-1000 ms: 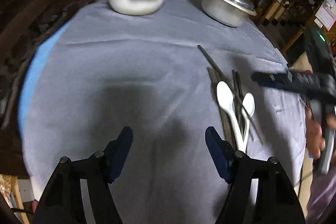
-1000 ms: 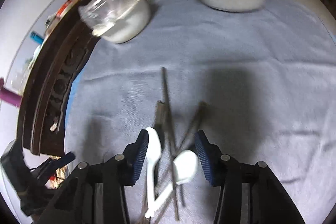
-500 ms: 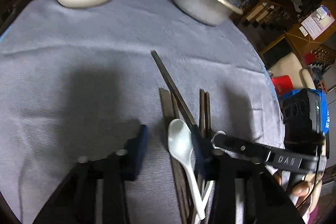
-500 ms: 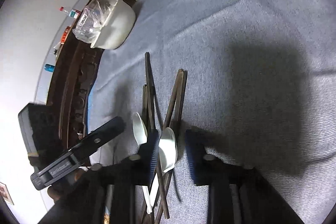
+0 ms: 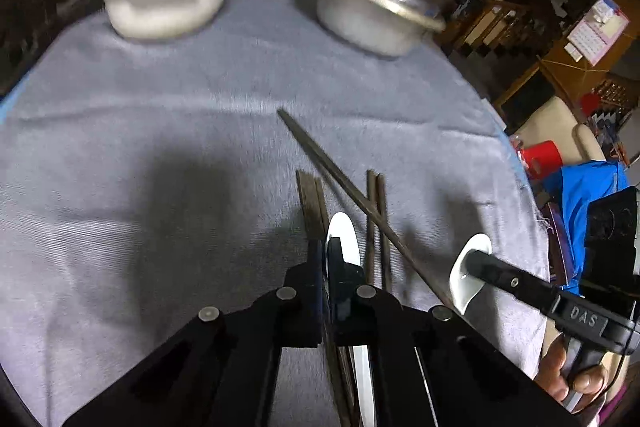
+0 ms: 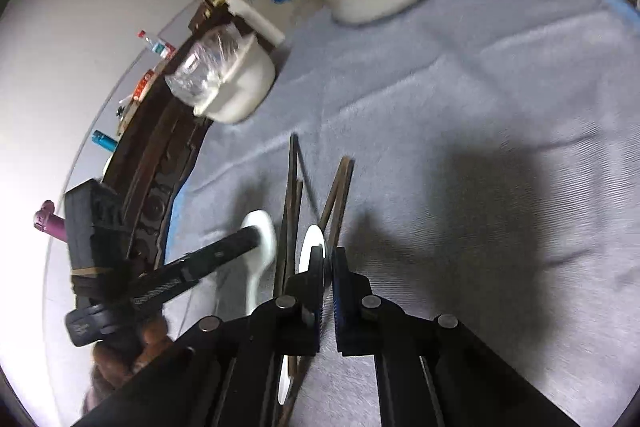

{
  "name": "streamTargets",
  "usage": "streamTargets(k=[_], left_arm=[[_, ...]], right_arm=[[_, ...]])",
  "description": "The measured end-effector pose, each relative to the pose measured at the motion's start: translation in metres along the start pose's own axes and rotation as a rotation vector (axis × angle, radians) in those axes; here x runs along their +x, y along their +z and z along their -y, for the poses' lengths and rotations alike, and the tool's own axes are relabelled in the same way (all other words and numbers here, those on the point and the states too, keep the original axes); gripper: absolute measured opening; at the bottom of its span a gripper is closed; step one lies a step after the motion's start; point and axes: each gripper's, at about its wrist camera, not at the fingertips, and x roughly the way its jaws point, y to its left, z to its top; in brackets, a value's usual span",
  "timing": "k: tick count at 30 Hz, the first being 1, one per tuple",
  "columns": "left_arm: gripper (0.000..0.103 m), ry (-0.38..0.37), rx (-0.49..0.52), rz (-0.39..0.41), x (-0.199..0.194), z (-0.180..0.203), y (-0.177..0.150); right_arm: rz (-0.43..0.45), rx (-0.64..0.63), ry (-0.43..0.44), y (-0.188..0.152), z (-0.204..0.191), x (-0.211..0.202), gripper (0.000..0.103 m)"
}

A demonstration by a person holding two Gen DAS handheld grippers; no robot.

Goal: Organize utensils

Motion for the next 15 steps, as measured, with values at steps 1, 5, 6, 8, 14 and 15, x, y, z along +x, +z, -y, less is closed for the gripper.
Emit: streamTargets(k=[1,5,6,8,14,15], left_arm=[[0.003,0.002,0.007,0.022,-0.013,0.001,-0.003],[0.003,0.011,0.036,0.116,-0.057,0.009,-0.016],[0.003,0.014,0.044,0.144,-0.069,0.011,-0.021],[0.003,0.024,0.057,0.206,-0.096,0.015,-0.032],[0.003,0.056,0.058,0.414,-0.165,0.029,-0.063],[0.003,0.054,0.049,0.456,-0.178,0.032,-0.069]], right_arm=[[0.030,-0.012,-0.026,-0.002,-0.003,-0.010,0.005],[0.154,-0.086,-0.108,-0.016,-0.023,-0.046,0.005],[0.179,-0.099,-0.125,-0.020,-0.026,-0.055,0.005],[0.238,-0.121,-0.163,-0.032,-0.036,-0.074,0.005],[0.419,-0.174,-0.185,-0.069,-0.067,-0.130,0.005],[0.454,-0.183,-0.186,-0.075,-0.073,-0.141,0.005]])
